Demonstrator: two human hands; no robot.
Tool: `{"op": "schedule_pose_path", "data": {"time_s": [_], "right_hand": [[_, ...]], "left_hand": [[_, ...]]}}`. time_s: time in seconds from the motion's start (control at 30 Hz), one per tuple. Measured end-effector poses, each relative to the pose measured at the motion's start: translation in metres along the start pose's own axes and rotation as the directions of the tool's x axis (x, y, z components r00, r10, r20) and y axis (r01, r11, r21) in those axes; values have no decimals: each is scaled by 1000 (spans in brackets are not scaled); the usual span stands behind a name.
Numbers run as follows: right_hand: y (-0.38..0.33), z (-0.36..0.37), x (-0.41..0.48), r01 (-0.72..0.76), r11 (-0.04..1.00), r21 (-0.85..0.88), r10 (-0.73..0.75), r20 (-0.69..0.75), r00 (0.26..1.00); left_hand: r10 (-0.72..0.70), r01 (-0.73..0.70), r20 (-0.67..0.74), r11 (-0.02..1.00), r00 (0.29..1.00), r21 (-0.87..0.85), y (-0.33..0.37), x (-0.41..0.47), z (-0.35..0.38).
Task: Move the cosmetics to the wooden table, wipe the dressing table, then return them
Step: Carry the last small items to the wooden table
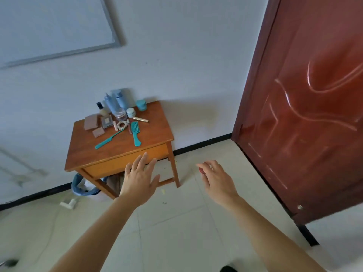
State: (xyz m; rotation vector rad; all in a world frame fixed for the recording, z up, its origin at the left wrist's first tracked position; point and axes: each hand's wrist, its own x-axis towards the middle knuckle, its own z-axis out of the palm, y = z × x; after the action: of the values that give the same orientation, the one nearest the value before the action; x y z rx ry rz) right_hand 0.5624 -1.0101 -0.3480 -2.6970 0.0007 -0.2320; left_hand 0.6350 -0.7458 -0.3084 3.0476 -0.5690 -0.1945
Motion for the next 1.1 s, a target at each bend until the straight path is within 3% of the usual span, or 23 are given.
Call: {"op": "schedule_pose_path", "data": {"time_s": [0.3,0.7,0.93,1.1], "right_hand": [[-25,78,163,125,990,71,-129,59,990],[-100,162,381,238,936,259,-293,201,935],[-160,233,435,277,920,279,-362,325,874],[-197,279,464,162,964,210,-231,369,900]], "left_hand": [[-176,177,58,984,983,-19,-96,93,26],[-425,432,156,902,892,-14,-218,196,13],[-448,461,246,887,860,6,-309,225,41],[-358,391,357,920,863,-22,-380,269,70]]}}
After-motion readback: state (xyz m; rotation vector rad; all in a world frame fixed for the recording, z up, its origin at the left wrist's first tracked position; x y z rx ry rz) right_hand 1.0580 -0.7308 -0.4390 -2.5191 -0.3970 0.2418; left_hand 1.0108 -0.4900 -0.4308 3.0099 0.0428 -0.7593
